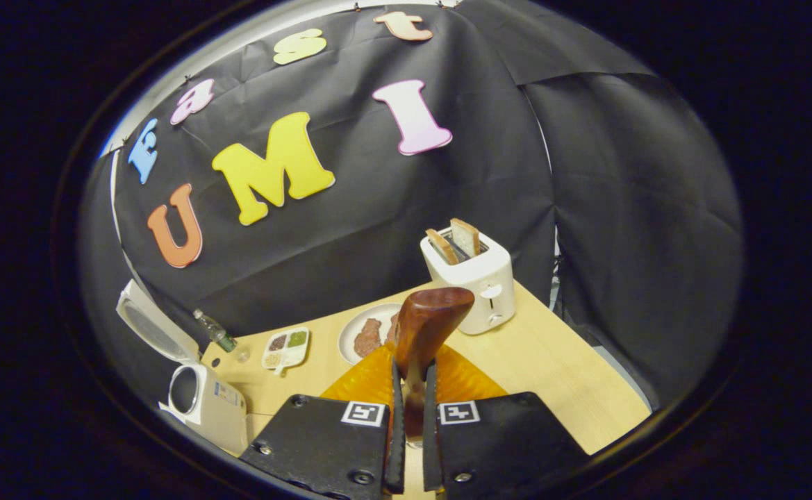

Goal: Close the left gripper, press the button to open the rice cooker; take a wooden spoon from the chopstick holder with the right hand, scoop a spoonful of rice and pour it into the rice cooker, then put the wooden spoon back into the chopstick holder.

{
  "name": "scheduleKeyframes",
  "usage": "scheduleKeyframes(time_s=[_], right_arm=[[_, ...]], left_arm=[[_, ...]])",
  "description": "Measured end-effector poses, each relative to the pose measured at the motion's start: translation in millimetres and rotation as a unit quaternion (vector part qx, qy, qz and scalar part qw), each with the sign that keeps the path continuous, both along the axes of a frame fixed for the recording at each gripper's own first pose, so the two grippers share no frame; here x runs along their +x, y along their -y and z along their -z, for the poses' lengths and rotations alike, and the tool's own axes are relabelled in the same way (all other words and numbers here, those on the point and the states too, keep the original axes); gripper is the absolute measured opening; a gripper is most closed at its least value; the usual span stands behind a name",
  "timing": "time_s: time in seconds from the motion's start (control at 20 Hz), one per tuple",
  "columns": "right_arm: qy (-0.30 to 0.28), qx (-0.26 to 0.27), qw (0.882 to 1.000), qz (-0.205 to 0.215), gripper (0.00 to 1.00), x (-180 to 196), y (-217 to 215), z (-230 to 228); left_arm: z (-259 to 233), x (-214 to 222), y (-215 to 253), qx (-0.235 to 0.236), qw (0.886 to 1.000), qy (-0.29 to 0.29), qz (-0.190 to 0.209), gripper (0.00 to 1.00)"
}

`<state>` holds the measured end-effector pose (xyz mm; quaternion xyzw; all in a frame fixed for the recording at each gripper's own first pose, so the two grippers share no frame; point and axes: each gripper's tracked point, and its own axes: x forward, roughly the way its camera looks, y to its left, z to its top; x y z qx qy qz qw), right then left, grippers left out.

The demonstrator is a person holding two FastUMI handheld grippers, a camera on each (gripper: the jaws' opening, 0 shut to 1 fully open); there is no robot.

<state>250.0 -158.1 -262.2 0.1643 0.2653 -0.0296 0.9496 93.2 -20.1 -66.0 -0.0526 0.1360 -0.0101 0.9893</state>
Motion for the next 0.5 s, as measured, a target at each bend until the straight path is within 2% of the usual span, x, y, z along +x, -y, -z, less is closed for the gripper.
scheduleKeyframes(time_s=[0.35, 0.5], right_arm=[[-0.029, 0.020, 0.999, 0.001, 0.15, 8.4, 12.6, 61.2], [-0.036, 0.032, 0.999, 0.000, 0.16, 7.7, 9.6, 68.4]], left_arm=[[4.2, 16.7, 6.3, 0.003, 1.000, -0.011, -0.004, 0.94], [2.1, 20.9, 8.8, 0.002, 1.000, -0.007, -0.004, 0.94]])
